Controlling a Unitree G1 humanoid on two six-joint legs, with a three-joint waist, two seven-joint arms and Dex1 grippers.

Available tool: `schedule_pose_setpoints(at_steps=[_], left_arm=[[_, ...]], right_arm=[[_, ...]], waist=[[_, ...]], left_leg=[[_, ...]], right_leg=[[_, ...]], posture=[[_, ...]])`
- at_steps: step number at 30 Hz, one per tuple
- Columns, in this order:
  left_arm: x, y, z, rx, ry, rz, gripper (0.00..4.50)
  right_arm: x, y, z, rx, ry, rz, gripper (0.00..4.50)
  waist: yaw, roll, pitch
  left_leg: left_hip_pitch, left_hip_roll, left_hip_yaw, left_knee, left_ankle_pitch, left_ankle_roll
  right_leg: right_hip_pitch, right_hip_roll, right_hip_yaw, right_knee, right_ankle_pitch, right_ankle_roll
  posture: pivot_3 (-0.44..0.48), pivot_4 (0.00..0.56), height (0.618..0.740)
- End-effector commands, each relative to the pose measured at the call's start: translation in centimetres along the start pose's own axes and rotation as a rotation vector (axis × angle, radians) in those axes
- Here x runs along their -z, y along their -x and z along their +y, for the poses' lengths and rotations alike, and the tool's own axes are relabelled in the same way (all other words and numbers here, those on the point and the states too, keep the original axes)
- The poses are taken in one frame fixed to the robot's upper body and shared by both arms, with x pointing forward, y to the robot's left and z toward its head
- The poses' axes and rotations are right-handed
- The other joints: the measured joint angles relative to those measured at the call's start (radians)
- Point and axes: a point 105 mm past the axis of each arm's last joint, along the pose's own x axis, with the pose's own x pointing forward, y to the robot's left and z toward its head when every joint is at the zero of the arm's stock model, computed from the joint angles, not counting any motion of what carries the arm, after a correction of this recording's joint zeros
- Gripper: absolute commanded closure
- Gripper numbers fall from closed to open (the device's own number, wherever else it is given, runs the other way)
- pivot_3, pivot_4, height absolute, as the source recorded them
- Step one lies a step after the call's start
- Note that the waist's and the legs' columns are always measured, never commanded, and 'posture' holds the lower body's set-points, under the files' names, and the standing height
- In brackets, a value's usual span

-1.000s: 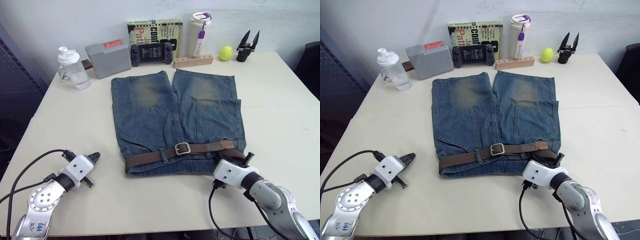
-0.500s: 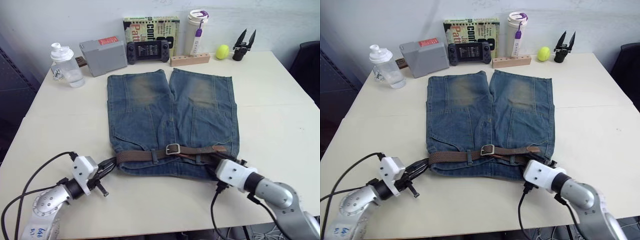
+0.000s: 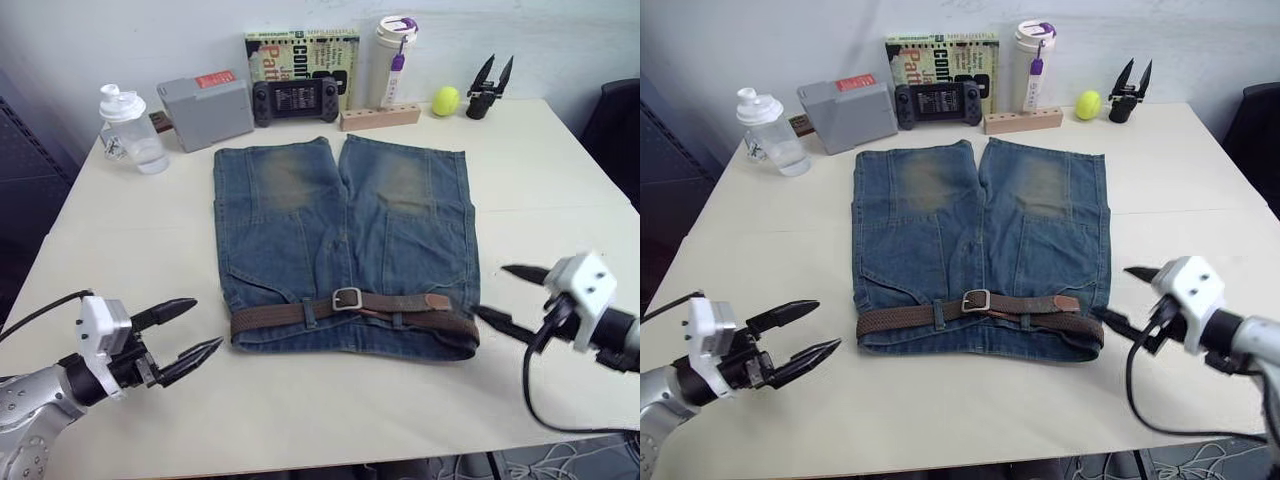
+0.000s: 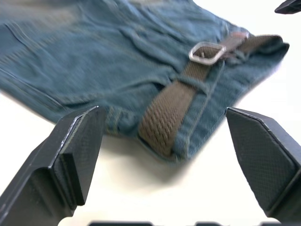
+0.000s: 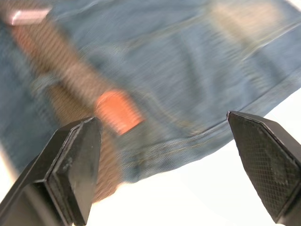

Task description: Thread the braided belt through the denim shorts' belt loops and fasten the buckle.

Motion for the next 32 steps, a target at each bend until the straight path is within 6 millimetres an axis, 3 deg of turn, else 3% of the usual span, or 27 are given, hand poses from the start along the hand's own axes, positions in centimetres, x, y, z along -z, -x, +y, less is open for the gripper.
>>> schedule_pose_setpoints(at_steps=[1, 20, 32], left_arm=[[-1.5, -0.2, -0.5, 0.003, -0.036, -0.038, 0.01], [-1.6, -1.8, 0.9, -0.075, -0.067, -0.066, 0.01], [-1.5, -2.3, 0.9, -0.062, -0.078, -0.052, 0.01]], right_arm=[[-0.8, 0.6, -0.9, 0.02, -0.041, -0.044, 0.0], [0.0, -2.1, -1.7, 0.096, -0.097, -0.064, 0.0], [-0.3, -2.1, -1.8, 0.106, -0.1, -0.072, 0.0]], waist=[[0.001, 0.0, 0.0], [-0.001, 0.001, 0.001], [-0.001, 0.002, 0.001]], left_leg=[[-0.001, -0.001, 0.0, 0.0, 0.0, 0.0], [-0.006, -0.003, 0.0, 0.003, 0.0, -0.001], [-0.007, -0.003, 0.0, 0.004, 0.0, -0.001]], right_leg=[[0.0, 0.0, 0.0, 0.001, 0.0, 0.0], [-0.002, 0.002, 0.0, 0.0, 0.002, 0.003], [-0.003, 0.003, 0.0, 0.0, 0.002, 0.004]], posture=[[0.0, 0.15, 0.722], [0.0, 0.15, 0.722], [0.0, 0.15, 0.722]])
